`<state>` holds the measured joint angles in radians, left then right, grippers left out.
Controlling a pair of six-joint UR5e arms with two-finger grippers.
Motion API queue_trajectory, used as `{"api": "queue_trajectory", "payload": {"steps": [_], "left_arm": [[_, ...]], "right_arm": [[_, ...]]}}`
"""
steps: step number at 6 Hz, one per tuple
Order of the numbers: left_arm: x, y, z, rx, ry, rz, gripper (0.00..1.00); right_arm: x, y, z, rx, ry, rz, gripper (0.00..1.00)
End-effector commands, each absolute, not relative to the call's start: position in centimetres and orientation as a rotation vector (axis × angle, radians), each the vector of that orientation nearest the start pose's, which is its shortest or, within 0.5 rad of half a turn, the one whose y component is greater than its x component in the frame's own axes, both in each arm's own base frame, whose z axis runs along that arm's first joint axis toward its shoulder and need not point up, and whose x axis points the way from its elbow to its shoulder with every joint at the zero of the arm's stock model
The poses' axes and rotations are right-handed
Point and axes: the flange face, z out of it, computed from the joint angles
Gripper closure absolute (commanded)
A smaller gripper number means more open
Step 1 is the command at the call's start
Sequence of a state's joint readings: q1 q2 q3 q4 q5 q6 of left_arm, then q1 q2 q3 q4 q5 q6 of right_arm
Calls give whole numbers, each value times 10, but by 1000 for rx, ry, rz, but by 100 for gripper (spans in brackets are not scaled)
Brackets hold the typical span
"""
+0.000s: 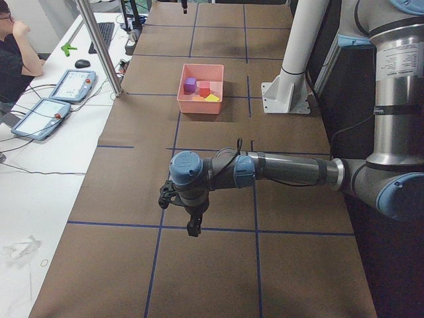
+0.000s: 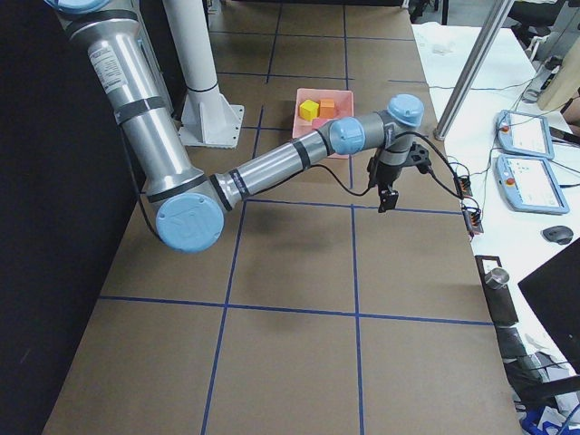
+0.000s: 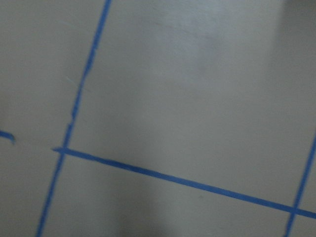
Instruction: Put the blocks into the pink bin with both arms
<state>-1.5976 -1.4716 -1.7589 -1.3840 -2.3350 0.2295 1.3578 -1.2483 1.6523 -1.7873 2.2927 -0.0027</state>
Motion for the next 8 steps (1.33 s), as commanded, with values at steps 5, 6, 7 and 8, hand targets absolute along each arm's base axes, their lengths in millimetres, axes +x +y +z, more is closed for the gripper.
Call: {"api": "queue_trajectory", "payload": {"steps": [5, 6, 7, 8], "left_arm": [[-77, -441, 628, 4, 744, 138, 0], [-77, -441, 628, 5, 744, 139, 0], [-77, -441, 628, 4, 744, 138, 0], [-77, -441, 629, 2, 744, 138, 0]], "right_arm": [[81, -439, 672, 43, -752, -212, 0], [81, -440, 672, 45, -752, -212, 0], [81, -440, 671, 46, -752, -213, 0], [81, -440, 670, 48, -752, -213, 0]]}}
